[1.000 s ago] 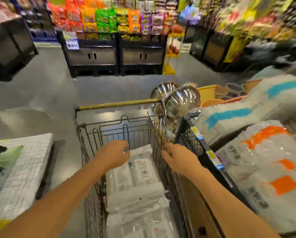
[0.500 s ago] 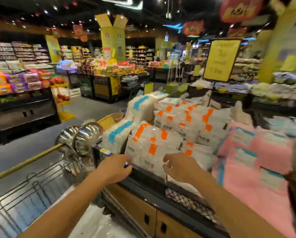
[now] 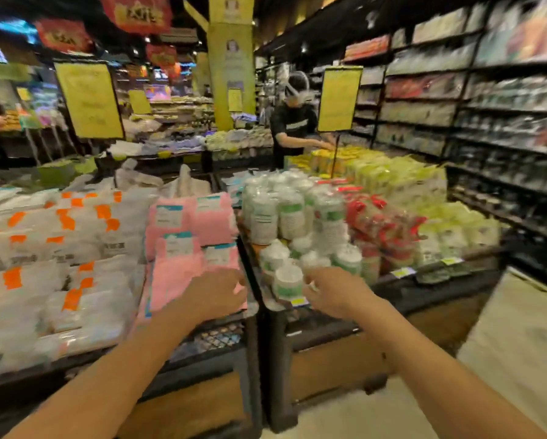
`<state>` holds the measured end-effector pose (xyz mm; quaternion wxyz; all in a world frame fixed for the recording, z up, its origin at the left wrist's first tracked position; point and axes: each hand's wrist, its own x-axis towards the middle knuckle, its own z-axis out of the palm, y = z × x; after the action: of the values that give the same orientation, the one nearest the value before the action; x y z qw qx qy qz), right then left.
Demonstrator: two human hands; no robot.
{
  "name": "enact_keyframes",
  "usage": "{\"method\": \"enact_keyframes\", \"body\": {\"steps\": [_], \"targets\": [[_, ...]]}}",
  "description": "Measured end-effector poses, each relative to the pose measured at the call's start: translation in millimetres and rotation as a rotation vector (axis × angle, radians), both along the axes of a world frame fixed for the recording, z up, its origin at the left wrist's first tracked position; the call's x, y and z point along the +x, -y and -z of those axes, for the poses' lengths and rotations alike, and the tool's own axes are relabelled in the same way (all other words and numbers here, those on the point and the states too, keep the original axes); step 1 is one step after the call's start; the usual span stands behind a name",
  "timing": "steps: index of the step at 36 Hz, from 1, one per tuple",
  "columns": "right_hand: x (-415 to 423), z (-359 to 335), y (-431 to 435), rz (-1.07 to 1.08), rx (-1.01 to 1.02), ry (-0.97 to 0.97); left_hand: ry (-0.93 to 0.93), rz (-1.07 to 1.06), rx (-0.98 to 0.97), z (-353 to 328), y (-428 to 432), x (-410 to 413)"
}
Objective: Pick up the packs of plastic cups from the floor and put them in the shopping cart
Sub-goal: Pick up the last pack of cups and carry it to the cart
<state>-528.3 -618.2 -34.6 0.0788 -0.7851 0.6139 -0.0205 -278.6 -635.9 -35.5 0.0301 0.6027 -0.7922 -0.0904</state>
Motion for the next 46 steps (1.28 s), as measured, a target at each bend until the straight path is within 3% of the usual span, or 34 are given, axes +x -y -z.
{"method": "enact_keyframes", "body": {"steps": [9,18,32,40,46], "targets": [[-243.5,17.3,-111.6,0.436,-0.006,0.037,0.005,0.481,0.065,19.3,-26.2,-280.9],[-390.0,33.7,-228.5,0.848,0.053,0.101,0.05,0.877,0.135,45.7,-76.9,-479.6],[-481.0,43.0,-337.1,1.401,0.072,-0.001,0.047,1.318,0.171,65.0,-125.5,-676.0],[-531.7,51.7,-386.8,1.546,0.055,0.007,0.033,1.436,0.188,78.1,-168.3,-757.0],[-600.7,73.7,-417.4,1.559,0.016,0.019,-0.01,1.401,0.194,95.4,-195.3,-824.0]]}}
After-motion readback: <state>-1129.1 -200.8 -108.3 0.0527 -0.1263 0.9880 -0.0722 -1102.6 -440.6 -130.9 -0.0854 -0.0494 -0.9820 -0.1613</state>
